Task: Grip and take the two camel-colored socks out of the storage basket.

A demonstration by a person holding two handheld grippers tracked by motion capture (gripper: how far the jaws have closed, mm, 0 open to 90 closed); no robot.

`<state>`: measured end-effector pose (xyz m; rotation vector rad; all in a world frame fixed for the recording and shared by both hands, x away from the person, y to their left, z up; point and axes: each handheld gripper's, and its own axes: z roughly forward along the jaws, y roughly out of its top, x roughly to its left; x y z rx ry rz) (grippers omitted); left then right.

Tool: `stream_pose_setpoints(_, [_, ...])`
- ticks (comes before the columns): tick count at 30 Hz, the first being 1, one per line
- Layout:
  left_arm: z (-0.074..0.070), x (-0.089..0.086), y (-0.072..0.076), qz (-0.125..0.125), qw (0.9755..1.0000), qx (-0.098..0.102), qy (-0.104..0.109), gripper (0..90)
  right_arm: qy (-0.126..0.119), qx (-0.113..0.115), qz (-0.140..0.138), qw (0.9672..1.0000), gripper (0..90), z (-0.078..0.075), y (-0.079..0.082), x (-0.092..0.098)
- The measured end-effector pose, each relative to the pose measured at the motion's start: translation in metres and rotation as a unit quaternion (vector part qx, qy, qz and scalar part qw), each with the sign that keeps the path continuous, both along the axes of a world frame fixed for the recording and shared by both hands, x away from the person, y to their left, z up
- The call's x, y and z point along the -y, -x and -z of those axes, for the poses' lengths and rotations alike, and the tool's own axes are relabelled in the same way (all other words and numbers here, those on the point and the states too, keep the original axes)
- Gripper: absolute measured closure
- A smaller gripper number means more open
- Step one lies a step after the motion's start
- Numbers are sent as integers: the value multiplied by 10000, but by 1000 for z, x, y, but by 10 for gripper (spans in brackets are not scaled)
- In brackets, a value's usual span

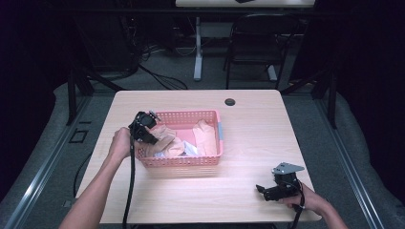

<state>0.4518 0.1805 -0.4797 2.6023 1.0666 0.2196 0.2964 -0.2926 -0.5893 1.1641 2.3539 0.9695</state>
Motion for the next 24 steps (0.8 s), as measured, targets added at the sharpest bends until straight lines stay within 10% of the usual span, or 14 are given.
stream_pose_setpoints(24, [-85, 20, -22, 557, 9963, -522, -398, 801, -44, 8, 9, 10000, 0, 1, 0, 0])
